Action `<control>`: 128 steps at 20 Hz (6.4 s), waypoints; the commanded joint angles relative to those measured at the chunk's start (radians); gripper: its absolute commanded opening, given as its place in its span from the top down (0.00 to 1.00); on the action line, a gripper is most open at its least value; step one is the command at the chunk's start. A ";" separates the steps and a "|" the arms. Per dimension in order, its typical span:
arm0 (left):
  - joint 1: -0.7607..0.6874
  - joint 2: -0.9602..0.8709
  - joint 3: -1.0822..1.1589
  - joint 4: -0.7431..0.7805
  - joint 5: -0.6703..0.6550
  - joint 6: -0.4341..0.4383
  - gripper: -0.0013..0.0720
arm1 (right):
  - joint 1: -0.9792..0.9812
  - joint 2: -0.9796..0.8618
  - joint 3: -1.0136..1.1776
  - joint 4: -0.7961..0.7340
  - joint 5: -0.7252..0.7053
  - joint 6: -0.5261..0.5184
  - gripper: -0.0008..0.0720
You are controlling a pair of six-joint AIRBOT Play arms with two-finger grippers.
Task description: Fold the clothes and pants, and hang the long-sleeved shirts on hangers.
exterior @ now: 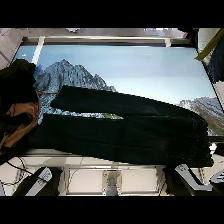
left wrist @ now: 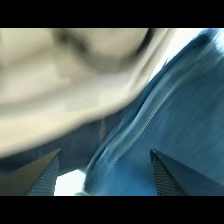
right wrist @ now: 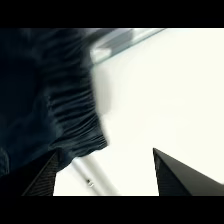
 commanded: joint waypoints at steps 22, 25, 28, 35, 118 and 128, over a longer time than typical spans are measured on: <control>-0.335 -1.221 1.198 -0.415 -0.162 0.341 0.12 | 0.165 -0.099 0.321 0.633 -0.107 0.150 0.14; -0.335 -1.226 1.197 -0.502 -0.200 0.389 0.18 | 0.165 -0.099 0.321 0.633 -0.108 0.150 0.14; -0.334 -1.220 1.197 -0.568 -0.203 0.404 0.92 | 0.165 -0.099 0.321 0.618 -0.108 0.150 0.14; -0.311 -1.095 1.197 -0.463 -0.202 0.382 0.96 | 0.165 -0.172 0.290 0.531 -0.082 0.143 0.23; 0.578 0.341 -0.414 -0.348 -0.180 0.118 0.30 | 0.111 -0.235 0.155 0.867 0.088 -0.023 0.43; 0.892 0.164 -0.506 -0.520 -0.268 0.217 0.13 | 0.111 -0.217 0.179 1.057 0.106 -0.023 0.43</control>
